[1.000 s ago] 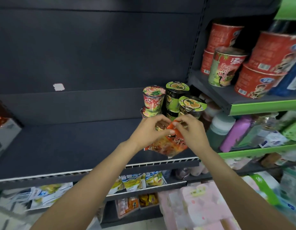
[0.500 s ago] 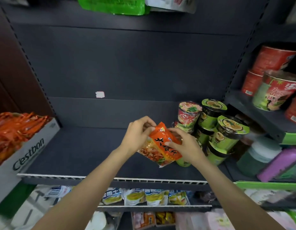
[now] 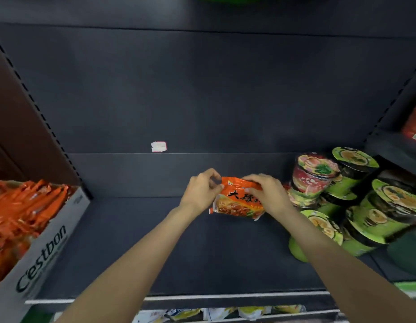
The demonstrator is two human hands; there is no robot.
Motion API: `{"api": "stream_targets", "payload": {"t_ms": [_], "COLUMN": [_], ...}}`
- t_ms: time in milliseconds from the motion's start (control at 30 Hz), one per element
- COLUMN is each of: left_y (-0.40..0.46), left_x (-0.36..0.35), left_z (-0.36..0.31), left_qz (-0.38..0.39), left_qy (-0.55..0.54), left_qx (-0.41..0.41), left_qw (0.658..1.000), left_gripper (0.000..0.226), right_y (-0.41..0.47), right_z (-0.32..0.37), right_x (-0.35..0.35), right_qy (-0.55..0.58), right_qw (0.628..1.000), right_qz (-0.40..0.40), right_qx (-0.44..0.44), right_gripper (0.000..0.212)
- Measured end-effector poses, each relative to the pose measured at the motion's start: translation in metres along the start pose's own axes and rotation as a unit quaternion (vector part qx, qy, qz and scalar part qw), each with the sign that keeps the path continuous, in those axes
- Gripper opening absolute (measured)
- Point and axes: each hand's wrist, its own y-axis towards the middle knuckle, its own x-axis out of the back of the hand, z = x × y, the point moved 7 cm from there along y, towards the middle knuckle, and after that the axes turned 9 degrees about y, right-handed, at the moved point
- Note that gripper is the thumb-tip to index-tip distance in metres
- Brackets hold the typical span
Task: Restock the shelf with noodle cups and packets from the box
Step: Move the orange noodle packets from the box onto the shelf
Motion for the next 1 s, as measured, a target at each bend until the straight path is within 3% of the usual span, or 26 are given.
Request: {"api": "stream_targets", "payload": {"t_ms": [133,433,633,800,1000], "left_y": [0.033,0.079,0.091,0.092,0.069], "left_x": [-0.033,-0.090,-0.110,-0.094,-0.041], "left_z": [0.011,0.041,0.043,0.040,0.037], "left_qz": [0.038,0.028,0.045,0.000,-0.074], "left_qy": [-0.015,-0.042,-0.068,-0.038,0.065], "left_qx": [0.019,0.117,0.150,0.145,0.100], "left_qw": [0.999,0.992,0.985,0.989,0.990], "left_gripper": [0.007,0.010,0.012,0.024,0.020], "right_y": [0.029,0.070,0.079,0.078,0.077], "right_z": [-0.026,-0.072,-0.088,-0.077,-0.038], "right_x": [-0.009,-0.028,-0.032,-0.031,-0.049], "right_qy": [-0.039,-0.108,-0.115,-0.066,0.035], "right_qw": [0.999,0.994,0.992,0.996,0.998], "right_qz": [0.008,-0.010,-0.041,-0.058,-0.029], "right_qx": [-0.020,-0.030,-0.037,0.002,0.040], "right_gripper": [0.031,0.020,0.031,0.034,0.023]}}
